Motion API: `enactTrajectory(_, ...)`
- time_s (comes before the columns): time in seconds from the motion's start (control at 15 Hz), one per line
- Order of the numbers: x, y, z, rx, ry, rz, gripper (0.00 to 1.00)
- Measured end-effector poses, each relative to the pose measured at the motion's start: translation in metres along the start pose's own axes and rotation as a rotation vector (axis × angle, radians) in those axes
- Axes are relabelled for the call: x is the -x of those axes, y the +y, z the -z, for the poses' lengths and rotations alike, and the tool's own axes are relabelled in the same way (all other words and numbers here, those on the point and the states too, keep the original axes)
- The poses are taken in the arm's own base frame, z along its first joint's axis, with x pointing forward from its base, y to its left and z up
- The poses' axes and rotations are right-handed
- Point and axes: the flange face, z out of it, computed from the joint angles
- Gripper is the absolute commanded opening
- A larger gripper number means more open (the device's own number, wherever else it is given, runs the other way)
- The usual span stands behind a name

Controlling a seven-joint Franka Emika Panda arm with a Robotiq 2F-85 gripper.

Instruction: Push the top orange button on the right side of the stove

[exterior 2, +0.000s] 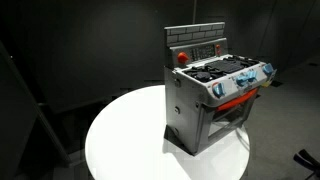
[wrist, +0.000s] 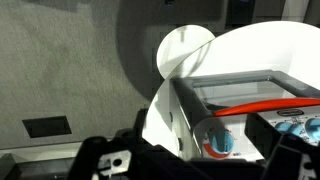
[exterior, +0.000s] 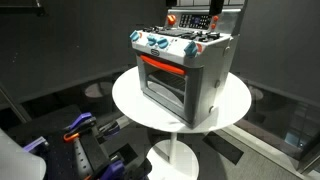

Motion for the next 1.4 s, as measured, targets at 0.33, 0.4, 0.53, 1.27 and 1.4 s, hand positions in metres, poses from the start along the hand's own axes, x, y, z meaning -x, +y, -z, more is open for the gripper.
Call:
enactTrajectory(0.33, 0.0, 0.0, 0.0, 0.0, 0.0, 0.0, 1.0)
enactTrajectory(0.4, -0.001, -0.001, 0.0, 0.003, 0.004, 0.001, 1.0)
enactTrajectory(0.53, -0.006, -0.005, 0.003, 0.013, 0.032, 0.007, 1.0)
enactTrajectory(1.27, -0.096, -0.062, -0.006, 0.125, 0.195, 0.043, 1.0)
enactTrajectory(1.4, -0.117, -0.073, -0.016, 0.135, 0.202, 0.044, 1.0)
